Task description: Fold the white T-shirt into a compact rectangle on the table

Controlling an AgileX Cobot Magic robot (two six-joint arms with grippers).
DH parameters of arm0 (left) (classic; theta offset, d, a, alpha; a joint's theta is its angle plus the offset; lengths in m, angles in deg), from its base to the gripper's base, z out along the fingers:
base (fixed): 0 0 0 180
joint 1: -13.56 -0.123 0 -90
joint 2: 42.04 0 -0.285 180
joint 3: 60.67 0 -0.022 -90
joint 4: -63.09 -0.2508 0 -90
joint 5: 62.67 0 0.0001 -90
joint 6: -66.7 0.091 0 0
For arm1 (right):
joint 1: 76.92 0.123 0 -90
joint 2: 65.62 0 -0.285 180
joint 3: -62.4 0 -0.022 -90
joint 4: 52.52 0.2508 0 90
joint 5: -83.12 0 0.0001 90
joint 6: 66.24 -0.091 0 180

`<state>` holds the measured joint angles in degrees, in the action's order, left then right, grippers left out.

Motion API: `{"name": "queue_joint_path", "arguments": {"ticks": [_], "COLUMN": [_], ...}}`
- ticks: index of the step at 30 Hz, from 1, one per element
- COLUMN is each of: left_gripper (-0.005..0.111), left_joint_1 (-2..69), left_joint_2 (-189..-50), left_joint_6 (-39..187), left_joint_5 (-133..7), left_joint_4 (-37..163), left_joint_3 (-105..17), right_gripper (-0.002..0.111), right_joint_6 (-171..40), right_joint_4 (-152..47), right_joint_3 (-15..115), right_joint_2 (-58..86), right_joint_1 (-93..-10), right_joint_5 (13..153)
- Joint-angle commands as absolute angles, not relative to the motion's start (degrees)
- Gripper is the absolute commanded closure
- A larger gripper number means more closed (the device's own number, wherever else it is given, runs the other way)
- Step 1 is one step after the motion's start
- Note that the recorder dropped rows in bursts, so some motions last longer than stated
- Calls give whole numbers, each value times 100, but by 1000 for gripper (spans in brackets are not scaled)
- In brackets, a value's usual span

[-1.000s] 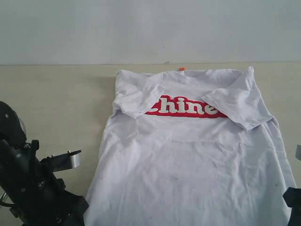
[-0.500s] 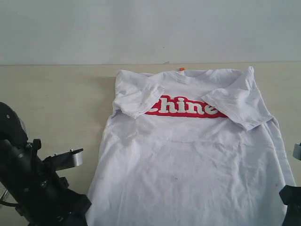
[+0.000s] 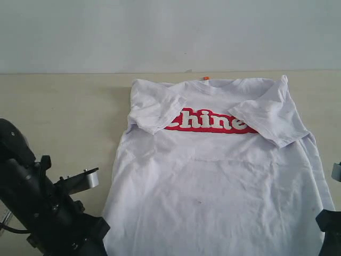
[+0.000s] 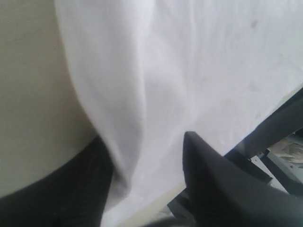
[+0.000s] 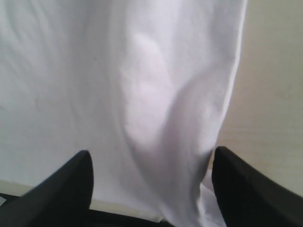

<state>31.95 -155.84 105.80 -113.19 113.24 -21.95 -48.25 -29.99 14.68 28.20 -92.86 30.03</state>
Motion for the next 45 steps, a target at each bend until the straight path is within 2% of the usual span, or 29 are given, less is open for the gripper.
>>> {"name": "queue_joint_path", "arguments": {"ticks": [1, 7, 21, 26, 30, 33, 35, 37, 38, 45], "left_gripper": [74, 102, 102, 102, 102, 102, 102, 102, 102, 102], "left_joint_1": [3203, 3203, 3203, 3203, 3203, 3203, 3203, 3203, 3203, 3203], "left_joint_2": [-15828, -15865, -15865, -15865, -15865, -15865, -15865, -15865, -15865, -15820], "left_joint_6": [10729, 10877, 10877, 10877, 10877, 10877, 10877, 10877, 10877, 10993], "left_joint_5": [-11259, -11362, -11386, -11386, -11386, -11386, -11386, -11386, -11386, -11607], "left_joint_4": [11363, 11344, 11328, 11342, 11342, 11342, 11342, 11343, 11343, 11343], "left_joint_3": [-2197, -2334, -2346, -2346, -2346, -2346, -2346, -2356, -2356, -2537], "right_gripper": [45, 45, 46, 63, 64, 70, 83, 103, 108, 108], "right_joint_6": [-4747, -4747, -4721, -4495, -4294, -4294, -4225, -4144, -4131, -3990], "right_joint_4": [-2995, -2995, -3197, -3013, -2791, -2781, -2757, -2718, -2718, -2372], "right_joint_3": [1451, 1451, 1451, 1451, 1451, 1451, 1451, 1451, 1451, 1683], "right_joint_2": [2818, 2818, 2832, 3217, 3535, 3611, 3611, 3611, 3611, 3599], "right_joint_1": [-9294, -9294, -9294, -9294, -9294, -9294, -9294, -9294, -9294, -9294], "right_joint_5": [3007, 2967, 2900, 2792, 2736, 2736, 2725, 2725, 2725, 2530]}}
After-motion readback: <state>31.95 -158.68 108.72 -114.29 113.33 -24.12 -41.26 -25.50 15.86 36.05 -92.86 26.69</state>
